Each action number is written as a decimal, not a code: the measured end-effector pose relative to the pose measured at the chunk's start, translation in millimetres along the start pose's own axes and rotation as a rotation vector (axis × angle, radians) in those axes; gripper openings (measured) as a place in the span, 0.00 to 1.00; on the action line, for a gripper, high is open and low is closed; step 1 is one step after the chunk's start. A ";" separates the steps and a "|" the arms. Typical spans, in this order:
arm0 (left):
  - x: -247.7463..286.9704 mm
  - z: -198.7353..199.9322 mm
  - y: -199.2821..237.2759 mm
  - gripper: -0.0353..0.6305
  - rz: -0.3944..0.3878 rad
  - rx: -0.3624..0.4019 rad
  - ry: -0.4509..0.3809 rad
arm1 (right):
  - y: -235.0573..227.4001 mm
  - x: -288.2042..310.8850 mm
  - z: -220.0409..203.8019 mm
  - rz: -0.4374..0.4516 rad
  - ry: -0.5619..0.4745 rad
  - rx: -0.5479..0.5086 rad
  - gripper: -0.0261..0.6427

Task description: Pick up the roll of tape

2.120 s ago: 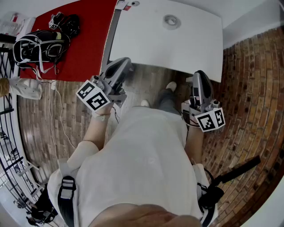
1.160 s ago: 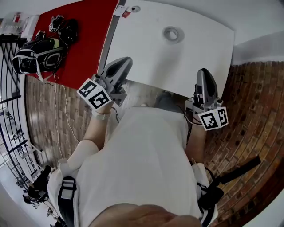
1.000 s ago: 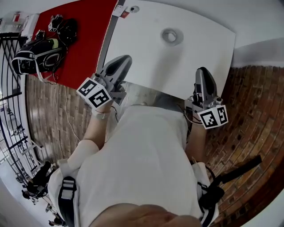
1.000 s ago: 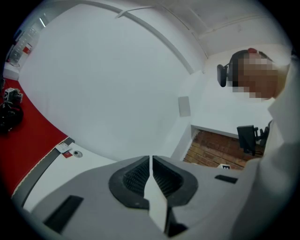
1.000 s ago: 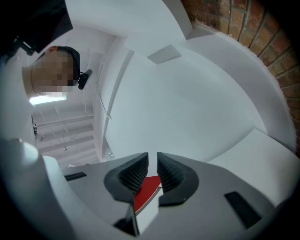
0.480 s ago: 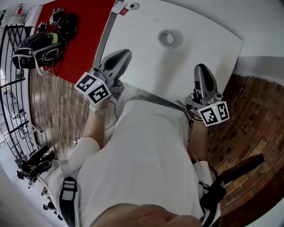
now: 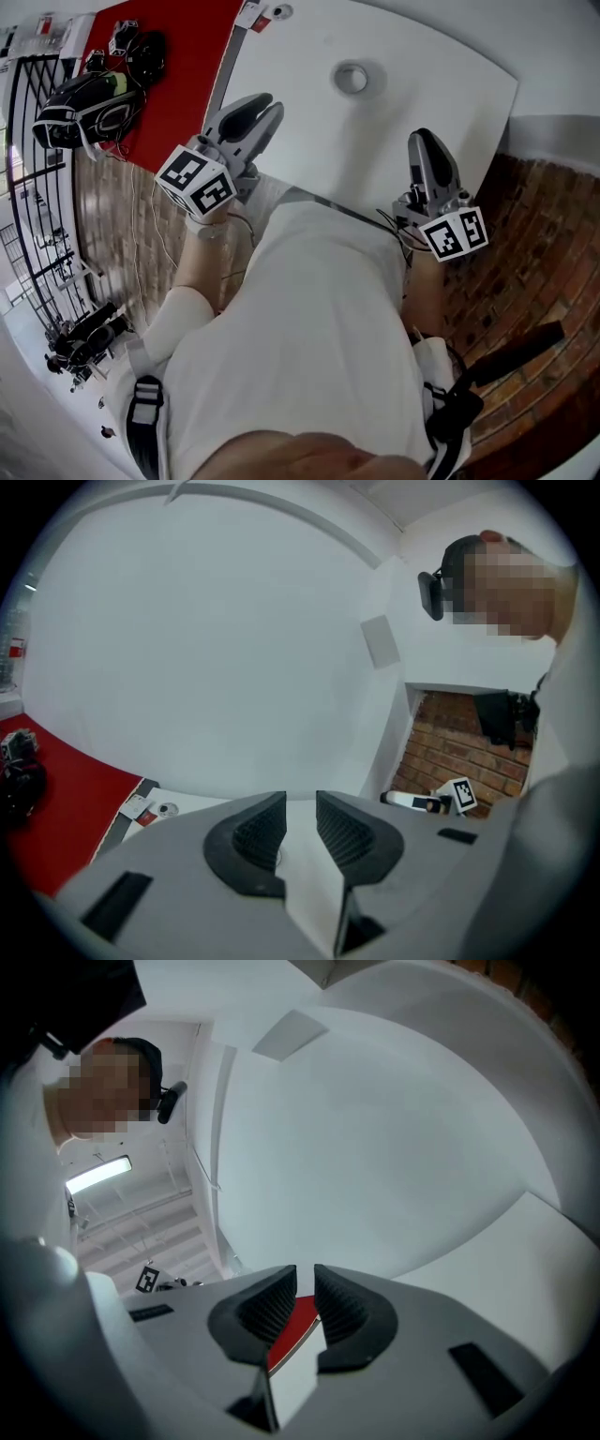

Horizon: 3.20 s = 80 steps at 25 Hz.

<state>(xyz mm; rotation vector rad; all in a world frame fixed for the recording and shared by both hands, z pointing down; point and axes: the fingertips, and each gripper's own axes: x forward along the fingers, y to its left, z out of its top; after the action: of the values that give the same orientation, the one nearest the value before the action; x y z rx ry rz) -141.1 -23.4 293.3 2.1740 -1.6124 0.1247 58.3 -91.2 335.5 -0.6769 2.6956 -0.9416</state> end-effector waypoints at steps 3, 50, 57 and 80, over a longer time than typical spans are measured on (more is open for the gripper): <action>11.4 2.8 2.9 0.20 -0.031 0.031 0.025 | -3.7 -0.6 -2.4 -0.014 -0.008 0.008 0.11; 224.5 -229.2 54.3 0.46 -0.411 0.494 0.888 | -110.2 4.1 -98.4 -0.381 -0.072 0.211 0.11; 230.3 -252.3 48.5 0.46 -0.446 0.589 0.953 | -122.2 1.3 -103.2 -0.398 -0.082 0.230 0.11; 235.7 -296.1 64.0 0.35 -0.340 0.928 1.242 | -127.4 -8.3 -117.1 -0.393 -0.086 0.267 0.11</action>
<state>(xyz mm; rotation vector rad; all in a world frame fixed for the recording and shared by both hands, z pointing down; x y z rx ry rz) -72.3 -133.5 654.5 2.0127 -0.4290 1.9437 71.3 -112.5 506.9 -1.1783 2.3432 -1.2979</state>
